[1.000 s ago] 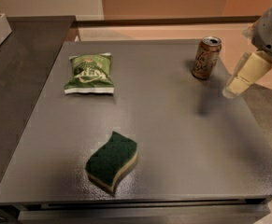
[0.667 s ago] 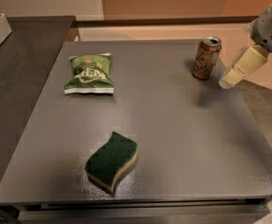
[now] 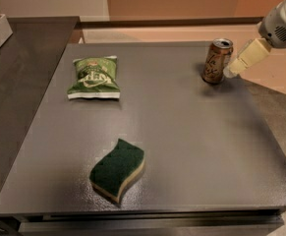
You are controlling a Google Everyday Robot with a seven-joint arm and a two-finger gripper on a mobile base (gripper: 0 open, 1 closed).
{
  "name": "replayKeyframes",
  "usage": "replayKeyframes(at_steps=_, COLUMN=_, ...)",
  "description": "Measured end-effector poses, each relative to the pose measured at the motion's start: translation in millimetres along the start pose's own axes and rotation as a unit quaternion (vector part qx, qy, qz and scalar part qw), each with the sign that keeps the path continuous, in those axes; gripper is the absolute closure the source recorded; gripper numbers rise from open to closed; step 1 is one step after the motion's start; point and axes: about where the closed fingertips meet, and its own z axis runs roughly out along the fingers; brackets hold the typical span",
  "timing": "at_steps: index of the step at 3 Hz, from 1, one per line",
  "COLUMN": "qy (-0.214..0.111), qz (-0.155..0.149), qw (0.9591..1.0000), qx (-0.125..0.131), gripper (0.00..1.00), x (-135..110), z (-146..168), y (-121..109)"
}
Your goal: Move orange can near green jalapeno chip bag
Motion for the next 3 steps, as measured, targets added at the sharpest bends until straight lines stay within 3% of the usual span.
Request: replayKeyframes(at_steps=3, qy=-0.042, qz=0.054, qw=0.9972, qx=-0.03, gripper=0.0, x=-21, z=65, y=-27)
